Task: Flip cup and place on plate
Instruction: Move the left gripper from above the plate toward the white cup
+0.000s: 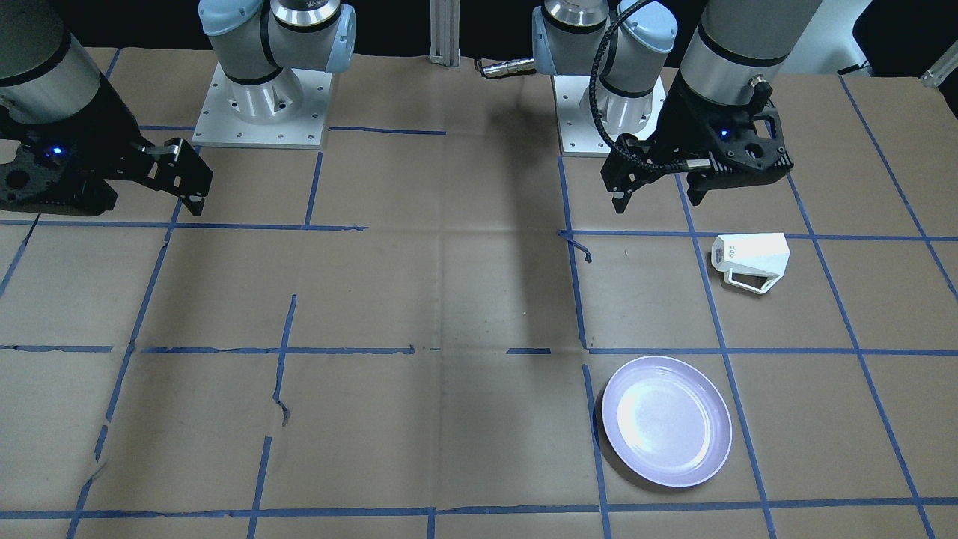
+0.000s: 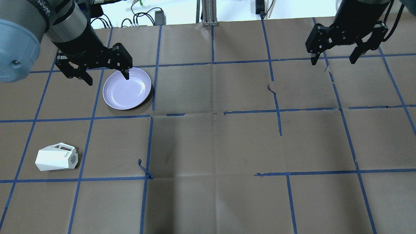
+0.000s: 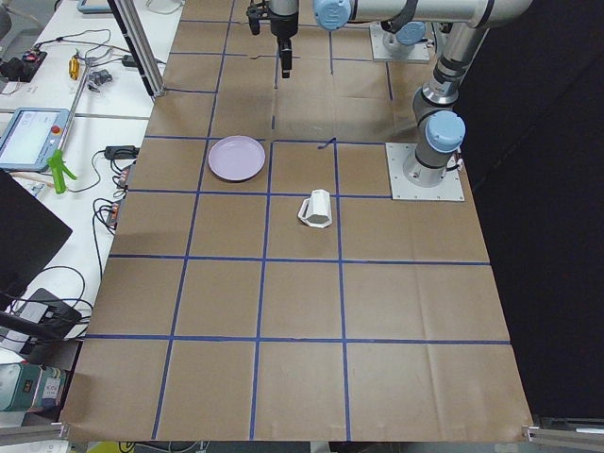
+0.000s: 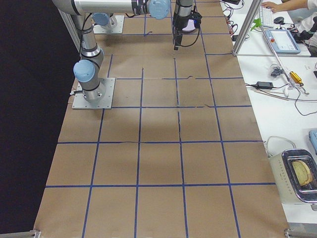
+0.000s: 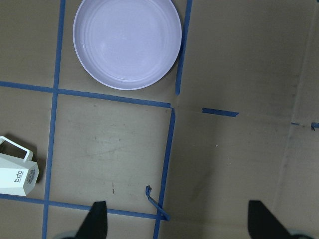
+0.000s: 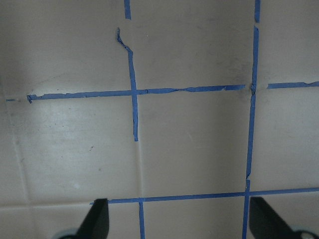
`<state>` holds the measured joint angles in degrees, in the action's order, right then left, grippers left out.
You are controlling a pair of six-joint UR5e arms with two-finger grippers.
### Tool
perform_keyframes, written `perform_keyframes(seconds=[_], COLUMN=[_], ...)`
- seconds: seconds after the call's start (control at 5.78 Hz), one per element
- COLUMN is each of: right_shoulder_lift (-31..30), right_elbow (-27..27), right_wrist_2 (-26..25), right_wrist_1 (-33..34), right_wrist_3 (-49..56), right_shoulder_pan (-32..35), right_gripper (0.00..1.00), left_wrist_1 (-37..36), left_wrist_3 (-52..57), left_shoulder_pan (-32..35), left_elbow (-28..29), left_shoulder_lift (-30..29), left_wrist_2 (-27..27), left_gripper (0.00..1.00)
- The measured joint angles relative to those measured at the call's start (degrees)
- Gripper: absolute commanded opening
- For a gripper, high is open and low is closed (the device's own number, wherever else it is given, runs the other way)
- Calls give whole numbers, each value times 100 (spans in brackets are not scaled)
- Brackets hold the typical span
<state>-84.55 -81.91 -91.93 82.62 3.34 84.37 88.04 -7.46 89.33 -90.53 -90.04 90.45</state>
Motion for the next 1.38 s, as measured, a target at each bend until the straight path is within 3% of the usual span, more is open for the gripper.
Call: perform_keyframes(seconds=[0.52, 1.04, 1.38], right_shoulder_lift=[0, 0, 0], right_elbow=[0, 0, 0], right_wrist_2=[0, 0, 0], right_wrist_1=[0, 0, 0], right_wrist_3=[0, 0, 0], right_shoulder_pan=[0, 0, 0], right_gripper=[100, 100, 100], left_wrist_1=[-76, 147, 286], left_wrist_3=[439, 2578, 4502], left_shoulder_pan=[-237, -1671, -3084], left_elbow=[-112, -201, -366], left_shoulder_lift=[61, 173, 73], left_wrist_2=[24, -22, -262], left_gripper=[98, 98, 98])
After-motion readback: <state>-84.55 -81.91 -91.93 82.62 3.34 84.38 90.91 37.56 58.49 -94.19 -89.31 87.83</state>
